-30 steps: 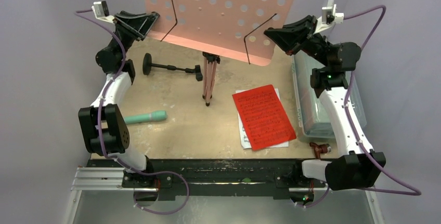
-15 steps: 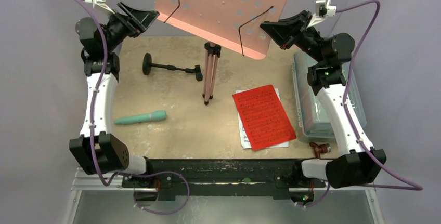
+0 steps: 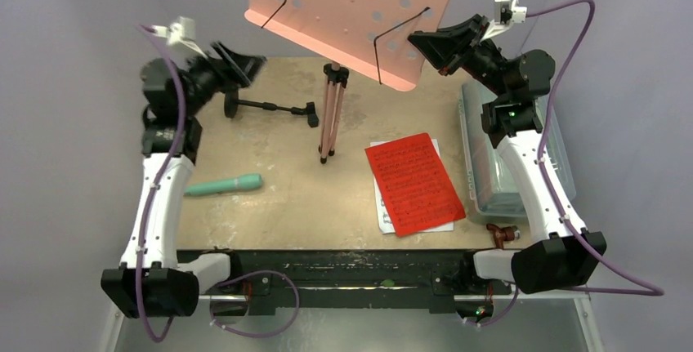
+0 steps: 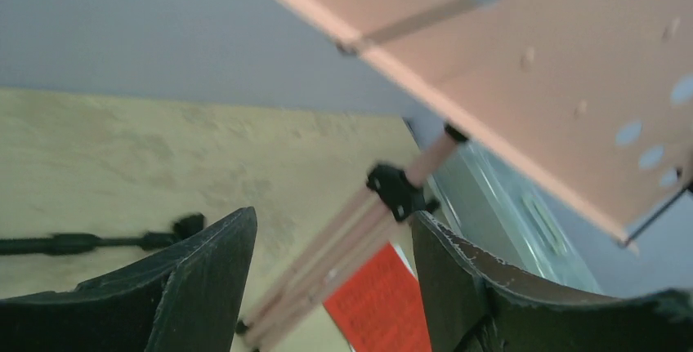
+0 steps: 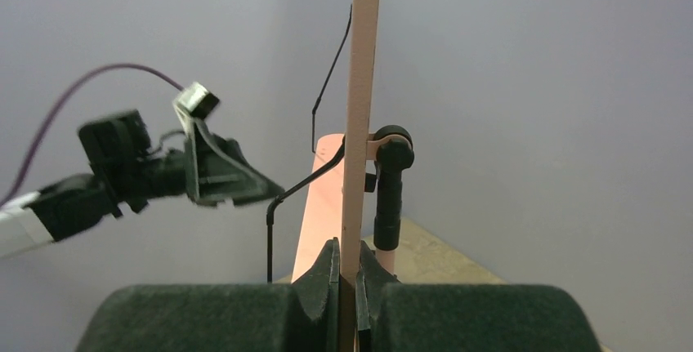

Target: Set up the instrument practice props

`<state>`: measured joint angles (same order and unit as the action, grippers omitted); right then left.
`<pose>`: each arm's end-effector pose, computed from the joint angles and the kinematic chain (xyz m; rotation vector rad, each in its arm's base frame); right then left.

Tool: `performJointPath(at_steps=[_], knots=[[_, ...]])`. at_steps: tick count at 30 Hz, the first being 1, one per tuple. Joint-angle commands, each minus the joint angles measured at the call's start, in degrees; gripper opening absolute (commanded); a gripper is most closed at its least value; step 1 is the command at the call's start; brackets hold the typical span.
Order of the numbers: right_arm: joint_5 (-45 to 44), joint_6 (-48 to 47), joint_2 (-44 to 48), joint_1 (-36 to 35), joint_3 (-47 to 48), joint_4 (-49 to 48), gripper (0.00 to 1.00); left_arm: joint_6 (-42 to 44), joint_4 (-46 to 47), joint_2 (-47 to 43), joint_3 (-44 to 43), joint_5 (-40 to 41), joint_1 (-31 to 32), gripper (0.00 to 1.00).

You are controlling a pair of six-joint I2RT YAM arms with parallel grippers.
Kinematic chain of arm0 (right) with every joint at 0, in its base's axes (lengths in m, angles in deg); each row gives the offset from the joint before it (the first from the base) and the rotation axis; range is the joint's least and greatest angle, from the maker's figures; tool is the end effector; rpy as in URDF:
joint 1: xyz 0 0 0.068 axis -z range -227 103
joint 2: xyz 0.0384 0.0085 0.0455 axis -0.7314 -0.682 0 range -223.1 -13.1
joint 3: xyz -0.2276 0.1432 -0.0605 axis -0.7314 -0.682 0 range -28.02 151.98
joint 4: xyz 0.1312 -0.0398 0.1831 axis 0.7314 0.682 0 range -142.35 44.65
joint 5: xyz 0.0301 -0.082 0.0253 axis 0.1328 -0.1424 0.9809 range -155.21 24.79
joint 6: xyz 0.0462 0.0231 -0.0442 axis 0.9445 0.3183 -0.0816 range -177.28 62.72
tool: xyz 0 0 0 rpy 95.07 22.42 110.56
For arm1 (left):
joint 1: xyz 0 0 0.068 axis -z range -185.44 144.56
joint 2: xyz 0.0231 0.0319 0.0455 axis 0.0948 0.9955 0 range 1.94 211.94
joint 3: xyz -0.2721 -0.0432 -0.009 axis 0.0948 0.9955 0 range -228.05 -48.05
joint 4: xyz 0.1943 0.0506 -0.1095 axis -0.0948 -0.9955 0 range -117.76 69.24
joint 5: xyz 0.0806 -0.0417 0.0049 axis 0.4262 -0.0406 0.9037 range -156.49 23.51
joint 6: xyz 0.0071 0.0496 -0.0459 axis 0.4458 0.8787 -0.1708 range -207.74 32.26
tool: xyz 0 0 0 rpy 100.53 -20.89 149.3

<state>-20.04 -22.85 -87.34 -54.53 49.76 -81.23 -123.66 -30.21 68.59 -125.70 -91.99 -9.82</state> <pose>0.2409 0.0708 0.5035 -0.5007 1.1425 1.0343 0.2329 -0.0057 0.4609 -0.1968 1.5868 -0.7739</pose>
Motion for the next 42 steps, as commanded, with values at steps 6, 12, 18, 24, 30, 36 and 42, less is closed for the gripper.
performJointPath(at_steps=[6, 12, 18, 24, 30, 36, 42], knots=[[0.79, -5.13, 1.15, -0.73, 1.22, -3.80, 0.00, 10.96, 31.10, -5.81, 29.08, -2.23, 21.96, 0.69], [0.37, -4.92, 1.64, -1.03, 0.50, -3.98, 0.00, 15.96, 42.53, 0.02, 33.82, 13.80, 30.07, 0.62], [0.28, -4.99, 2.31, -1.39, 0.27, -3.70, 0.00, 16.09, 37.11, 9.61, 25.25, 20.26, 32.66, 0.41], [0.47, -5.76, 2.50, -1.97, 1.30, -1.77, 0.00, 20.62, 35.84, 13.41, 21.43, 26.06, 35.64, 0.34], [-1.42, -7.67, 3.49, -3.44, 1.40, 1.41, 0.00, 23.11, 37.60, 16.01, 22.06, 30.27, 37.65, 0.32], [-5.64, -11.76, 5.22, -6.61, 1.44, 7.37, 0.00, 23.73, 39.32, 17.57, 23.94, 30.53, 37.68, 0.26], [-12.57, -16.37, 7.14, -12.34, 3.09, 14.40, 0.00, 24.46, 39.03, 16.27, 26.57, 33.78, 37.65, 0.00]])
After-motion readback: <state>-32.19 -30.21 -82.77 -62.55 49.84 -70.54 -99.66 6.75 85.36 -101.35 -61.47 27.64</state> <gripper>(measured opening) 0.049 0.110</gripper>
